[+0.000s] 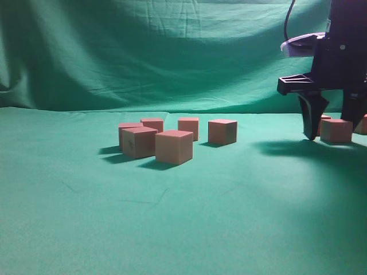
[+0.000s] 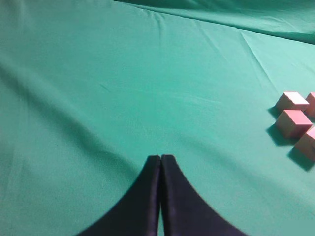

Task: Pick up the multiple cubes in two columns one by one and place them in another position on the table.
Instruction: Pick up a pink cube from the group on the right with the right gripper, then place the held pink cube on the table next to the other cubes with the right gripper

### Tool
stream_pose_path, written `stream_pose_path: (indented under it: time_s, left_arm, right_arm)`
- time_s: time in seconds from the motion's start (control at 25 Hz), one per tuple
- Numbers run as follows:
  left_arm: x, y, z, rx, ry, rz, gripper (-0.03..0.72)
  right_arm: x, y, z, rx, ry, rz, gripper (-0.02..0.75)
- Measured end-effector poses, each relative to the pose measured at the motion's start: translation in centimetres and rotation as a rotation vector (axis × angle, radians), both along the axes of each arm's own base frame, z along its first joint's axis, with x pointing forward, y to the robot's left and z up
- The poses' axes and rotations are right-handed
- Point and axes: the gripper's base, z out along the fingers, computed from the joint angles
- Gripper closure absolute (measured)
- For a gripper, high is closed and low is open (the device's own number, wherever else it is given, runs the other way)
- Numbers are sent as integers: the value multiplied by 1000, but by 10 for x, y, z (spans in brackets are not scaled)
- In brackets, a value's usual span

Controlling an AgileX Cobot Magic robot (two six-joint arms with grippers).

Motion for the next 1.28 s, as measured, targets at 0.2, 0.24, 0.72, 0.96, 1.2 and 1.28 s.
stream_pose_path:
  time_s: [0.2, 0.24, 0.72, 0.96, 1.2, 1.28]
  left_arm:
    - [0, 0, 0, 0, 0, 0, 688]
    - [0, 0, 0, 0, 0, 0, 688]
    - [0, 0, 0, 0, 0, 0, 688]
    - [0, 0, 0, 0, 0, 0, 688]
    - [0, 0, 0, 0, 0, 0, 688]
    - [0, 0, 0, 0, 0, 0, 688]
  right_arm:
    - [0, 0, 0, -2, -2, 1, 476]
    - [0, 0, 1, -4, 5, 0, 476]
    - [-44, -7, 115, 46, 30, -51, 476]
    - [-89, 6, 122, 76, 83, 15, 476]
    - [-139, 68, 86, 124, 158, 204, 476]
    - [-151, 92, 78, 150, 159, 250, 476]
